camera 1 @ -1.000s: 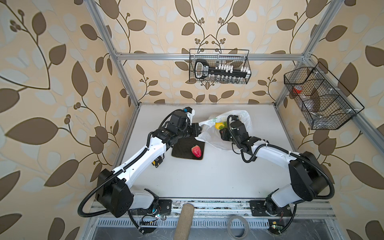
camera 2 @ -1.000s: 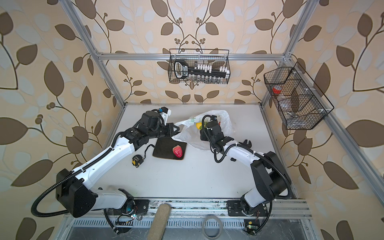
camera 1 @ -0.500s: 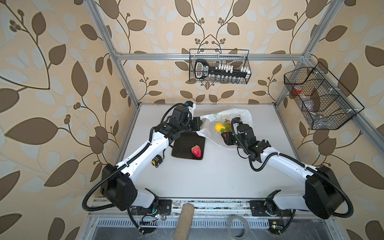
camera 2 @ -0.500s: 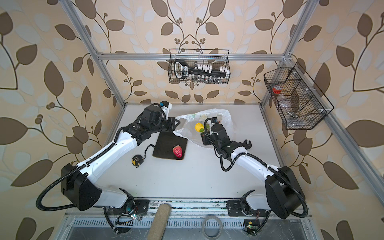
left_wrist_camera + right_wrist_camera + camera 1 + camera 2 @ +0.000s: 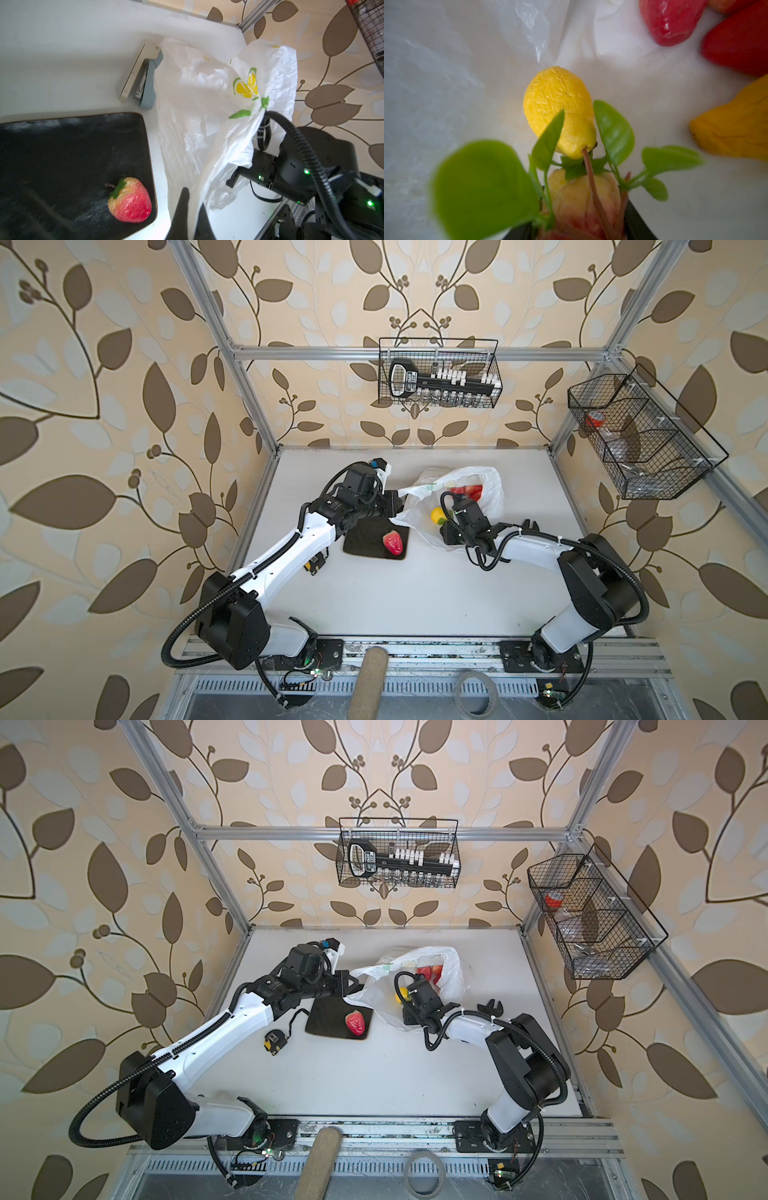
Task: Take the fake fruits out of the plastic bag
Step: 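Lift the red fruit up out of the bag opening with the right gripper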
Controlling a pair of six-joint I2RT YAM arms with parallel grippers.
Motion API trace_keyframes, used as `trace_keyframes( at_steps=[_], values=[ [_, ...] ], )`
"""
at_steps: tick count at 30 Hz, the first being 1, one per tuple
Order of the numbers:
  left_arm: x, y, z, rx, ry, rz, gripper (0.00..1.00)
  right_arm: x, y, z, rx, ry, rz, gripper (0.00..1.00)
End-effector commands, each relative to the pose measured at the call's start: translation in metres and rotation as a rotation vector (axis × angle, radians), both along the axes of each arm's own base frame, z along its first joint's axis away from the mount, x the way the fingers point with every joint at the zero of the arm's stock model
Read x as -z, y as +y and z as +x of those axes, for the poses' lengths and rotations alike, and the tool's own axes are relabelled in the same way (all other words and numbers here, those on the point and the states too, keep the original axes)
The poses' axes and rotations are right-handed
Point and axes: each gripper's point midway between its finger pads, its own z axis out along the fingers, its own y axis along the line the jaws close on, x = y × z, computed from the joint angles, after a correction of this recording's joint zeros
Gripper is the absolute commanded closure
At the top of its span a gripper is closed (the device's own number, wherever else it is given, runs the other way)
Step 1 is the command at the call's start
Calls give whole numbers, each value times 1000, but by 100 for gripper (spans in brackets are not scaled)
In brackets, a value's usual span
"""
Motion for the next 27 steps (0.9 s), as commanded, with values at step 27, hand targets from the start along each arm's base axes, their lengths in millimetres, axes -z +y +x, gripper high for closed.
trace_keyframes(
  at_steps=[27],
  values=[
    [-11, -3, -15, 59, -20, -16, 100, 11, -20, -5, 162, 59, -37, 28]
  ],
)
